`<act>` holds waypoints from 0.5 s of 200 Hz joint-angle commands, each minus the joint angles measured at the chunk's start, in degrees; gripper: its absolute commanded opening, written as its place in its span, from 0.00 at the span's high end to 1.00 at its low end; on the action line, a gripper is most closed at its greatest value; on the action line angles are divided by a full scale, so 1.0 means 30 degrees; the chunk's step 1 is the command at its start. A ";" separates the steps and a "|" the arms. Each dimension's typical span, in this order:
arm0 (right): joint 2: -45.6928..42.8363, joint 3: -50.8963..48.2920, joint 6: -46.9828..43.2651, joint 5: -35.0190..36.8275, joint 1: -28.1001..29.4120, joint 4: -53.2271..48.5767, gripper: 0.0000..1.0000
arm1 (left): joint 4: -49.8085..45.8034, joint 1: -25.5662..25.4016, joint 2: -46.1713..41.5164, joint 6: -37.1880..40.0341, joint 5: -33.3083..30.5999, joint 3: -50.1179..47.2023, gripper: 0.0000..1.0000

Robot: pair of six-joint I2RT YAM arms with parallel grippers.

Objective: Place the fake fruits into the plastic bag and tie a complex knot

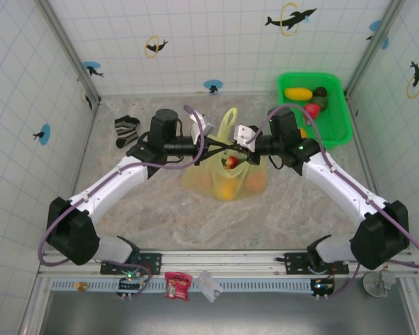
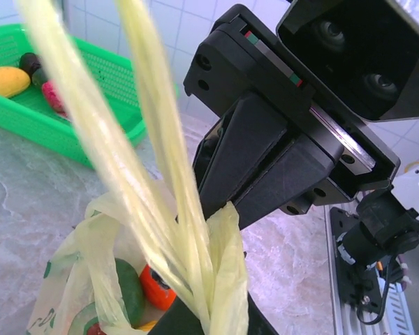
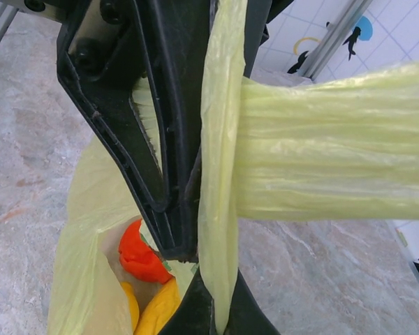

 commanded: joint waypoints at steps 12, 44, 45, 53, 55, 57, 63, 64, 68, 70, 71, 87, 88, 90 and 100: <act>-0.1131 -0.0303 0.0798 0.0688 -0.0028 0.0990 0.67 | 0.1059 -0.0134 -0.1242 0.0768 -0.0891 -0.0680 1.00; -0.4527 -0.3538 0.5327 -0.0182 -0.1222 0.6287 0.43 | 0.1881 -0.0137 -0.2148 0.1567 -0.2992 -0.1704 1.00; -0.4636 -0.3655 0.5626 -0.0187 -0.1277 0.6667 0.43 | 0.1912 -0.0125 -0.2162 0.1597 -0.3011 -0.1736 1.00; -0.5304 -0.4373 0.7951 0.0105 -0.1623 0.8694 0.37 | 0.2234 -0.0126 -0.2317 0.1676 -0.3128 -0.1989 1.00; -0.5434 -0.4522 0.8409 0.0235 -0.1691 0.9121 0.36 | 0.2279 -0.0124 -0.2329 0.1705 -0.3128 -0.2035 1.00; -0.5532 -0.4611 0.9146 0.0362 -0.1760 0.9426 0.36 | 0.2304 -0.0116 -0.2347 0.1734 -0.3106 -0.2054 1.00; -0.5747 -0.4685 1.0959 0.0730 -0.1963 1.0237 0.35 | 0.2322 -0.0158 -0.2331 0.1827 -0.3013 -0.2060 1.00; -0.5759 -0.4653 1.1255 0.0782 -0.2000 1.0297 0.35 | 0.2323 -0.0150 -0.2327 0.1844 -0.2992 -0.2060 1.00; -0.5725 -0.4526 1.2231 0.0851 -0.2126 1.0409 0.35 | 0.2323 -0.0183 -0.2274 0.1909 -0.2968 -0.2060 1.00; -0.5700 -0.4355 1.2761 0.0861 -0.2198 1.0370 0.35 | 0.2315 -0.0219 -0.2267 0.1954 -0.2978 -0.2038 1.00; -0.5691 -0.4254 1.2990 0.0848 -0.2220 1.0320 0.35 | 0.2319 -0.0239 -0.2252 0.1981 -0.2989 -0.2035 1.00; -0.4840 -0.2174 1.5442 -0.0307 -0.2496 0.8553 0.36 | 0.2294 -0.0498 -0.2150 0.2489 -0.3129 -0.2111 1.00; -0.4734 -0.2020 1.5620 -0.0410 -0.2500 0.8430 0.37 | 0.2293 -0.0525 -0.2149 0.2527 -0.3153 -0.2115 1.00; -0.4552 -0.1759 1.5827 -0.0649 -0.2511 0.8220 0.37 | 0.2286 -0.0582 -0.2148 0.2628 -0.3200 -0.2140 1.00; -0.3725 -0.0493 1.7528 -0.1400 -0.2483 0.7549 0.41 | 0.2254 -0.0777 -0.2148 0.2970 -0.3456 -0.2203 1.00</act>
